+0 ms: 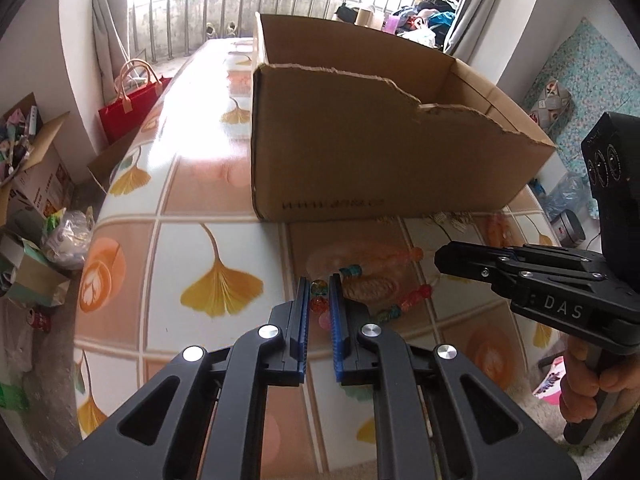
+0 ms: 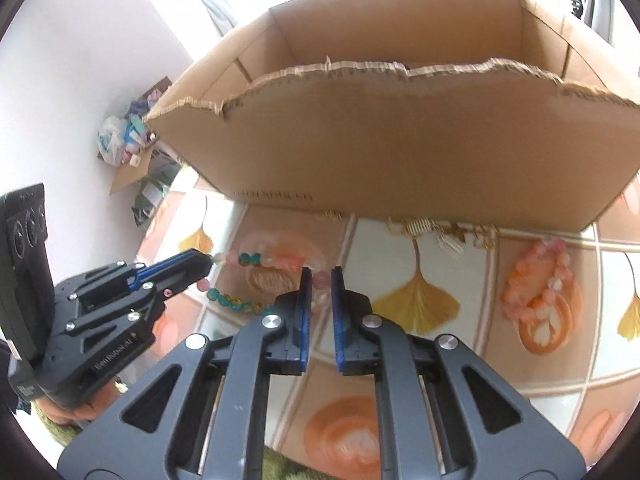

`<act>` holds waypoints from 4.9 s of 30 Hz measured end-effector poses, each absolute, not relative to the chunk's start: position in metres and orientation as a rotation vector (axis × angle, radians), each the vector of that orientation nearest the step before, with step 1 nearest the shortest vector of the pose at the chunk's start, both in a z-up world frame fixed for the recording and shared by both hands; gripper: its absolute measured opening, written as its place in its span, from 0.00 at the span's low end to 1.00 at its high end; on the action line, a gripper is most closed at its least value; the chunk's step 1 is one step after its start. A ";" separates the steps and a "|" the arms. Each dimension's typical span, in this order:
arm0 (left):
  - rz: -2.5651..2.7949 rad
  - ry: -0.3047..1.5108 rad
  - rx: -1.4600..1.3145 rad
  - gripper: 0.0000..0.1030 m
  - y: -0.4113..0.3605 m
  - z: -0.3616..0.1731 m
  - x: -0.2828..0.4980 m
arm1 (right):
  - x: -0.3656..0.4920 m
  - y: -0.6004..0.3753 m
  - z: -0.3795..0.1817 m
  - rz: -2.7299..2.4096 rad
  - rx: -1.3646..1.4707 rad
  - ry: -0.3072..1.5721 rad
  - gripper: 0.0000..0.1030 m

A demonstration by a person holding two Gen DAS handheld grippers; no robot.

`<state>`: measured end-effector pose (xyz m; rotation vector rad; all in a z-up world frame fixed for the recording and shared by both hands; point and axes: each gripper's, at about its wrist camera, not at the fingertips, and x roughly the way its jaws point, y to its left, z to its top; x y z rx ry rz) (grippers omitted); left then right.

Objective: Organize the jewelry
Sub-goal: 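Grasp the bead bracelet with the right gripper and lift it, then carry the bead bracelet over the box and open the right gripper, then withdraw the right tool from the box back toward the table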

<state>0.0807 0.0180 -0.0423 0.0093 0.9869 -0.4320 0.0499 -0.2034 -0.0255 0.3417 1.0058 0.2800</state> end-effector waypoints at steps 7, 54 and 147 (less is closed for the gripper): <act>-0.449 1.031 -0.007 0.11 0.020 -0.047 0.072 | 0.043 -0.192 -0.032 0.288 0.341 1.024 0.20; -0.436 0.809 0.175 0.10 -0.004 0.007 0.054 | 0.019 -0.177 0.008 0.238 0.124 0.837 0.08; -0.335 0.913 0.037 0.52 0.012 -0.005 0.130 | 0.050 -0.307 0.005 0.321 0.517 0.953 0.54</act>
